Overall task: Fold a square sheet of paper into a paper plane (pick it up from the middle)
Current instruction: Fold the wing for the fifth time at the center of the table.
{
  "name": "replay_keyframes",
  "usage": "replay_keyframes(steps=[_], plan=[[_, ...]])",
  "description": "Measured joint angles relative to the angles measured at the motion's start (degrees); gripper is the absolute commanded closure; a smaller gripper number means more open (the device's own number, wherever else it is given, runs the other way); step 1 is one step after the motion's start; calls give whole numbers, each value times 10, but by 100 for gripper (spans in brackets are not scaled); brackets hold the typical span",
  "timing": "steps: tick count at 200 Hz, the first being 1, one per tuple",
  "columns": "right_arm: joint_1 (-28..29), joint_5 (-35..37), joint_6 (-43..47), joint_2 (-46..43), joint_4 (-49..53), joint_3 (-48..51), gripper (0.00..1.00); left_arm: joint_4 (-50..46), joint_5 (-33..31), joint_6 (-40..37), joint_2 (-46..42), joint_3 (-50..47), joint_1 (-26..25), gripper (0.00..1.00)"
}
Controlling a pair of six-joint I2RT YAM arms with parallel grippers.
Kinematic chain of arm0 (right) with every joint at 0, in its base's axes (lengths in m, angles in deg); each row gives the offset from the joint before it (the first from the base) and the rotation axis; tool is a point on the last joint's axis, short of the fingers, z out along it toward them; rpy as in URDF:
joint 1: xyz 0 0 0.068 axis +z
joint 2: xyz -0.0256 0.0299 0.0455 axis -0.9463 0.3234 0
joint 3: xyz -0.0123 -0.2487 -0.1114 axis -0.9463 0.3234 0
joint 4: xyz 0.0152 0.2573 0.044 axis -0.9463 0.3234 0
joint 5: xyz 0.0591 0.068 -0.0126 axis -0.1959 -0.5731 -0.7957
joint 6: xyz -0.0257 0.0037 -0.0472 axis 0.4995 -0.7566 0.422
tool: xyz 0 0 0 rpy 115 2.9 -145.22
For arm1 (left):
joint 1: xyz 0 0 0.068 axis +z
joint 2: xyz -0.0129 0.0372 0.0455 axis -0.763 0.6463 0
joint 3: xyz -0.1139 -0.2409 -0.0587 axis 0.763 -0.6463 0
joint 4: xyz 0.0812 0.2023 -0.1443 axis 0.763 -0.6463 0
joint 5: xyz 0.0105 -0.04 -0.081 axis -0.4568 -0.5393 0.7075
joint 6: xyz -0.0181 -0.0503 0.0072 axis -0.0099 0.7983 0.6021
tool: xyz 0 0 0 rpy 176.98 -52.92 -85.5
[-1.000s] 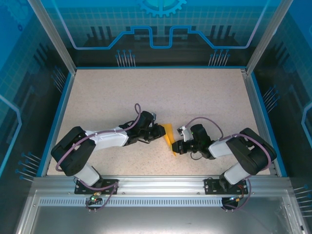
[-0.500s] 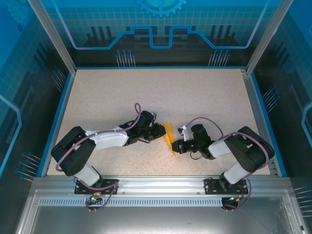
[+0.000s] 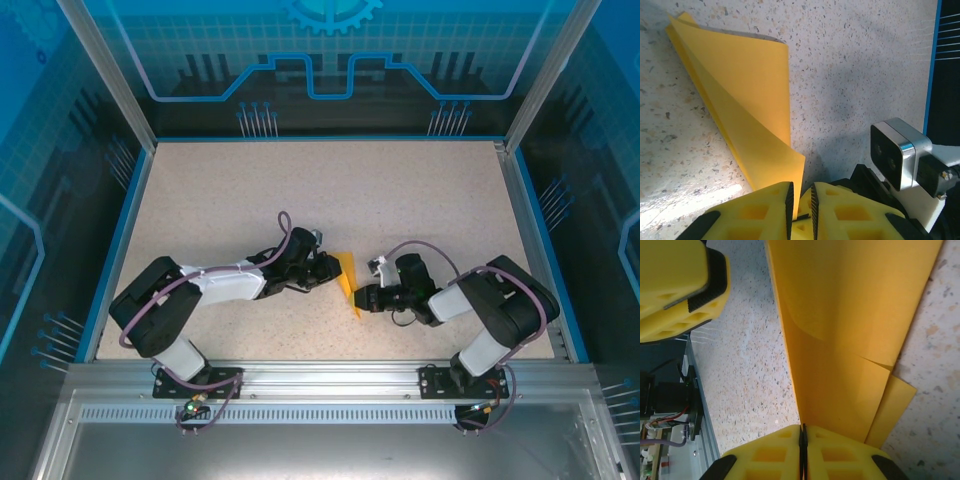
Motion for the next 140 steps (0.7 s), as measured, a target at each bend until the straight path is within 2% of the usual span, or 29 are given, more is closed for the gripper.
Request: replay_keyframes(steps=[68,140], plan=[[-21,-28,-54,21,-34,5,90,4,7,-1,21,0,-2,79],[-40,-36,-82,17,-21,4,89,8,21,-7,42,12,-6,80]])
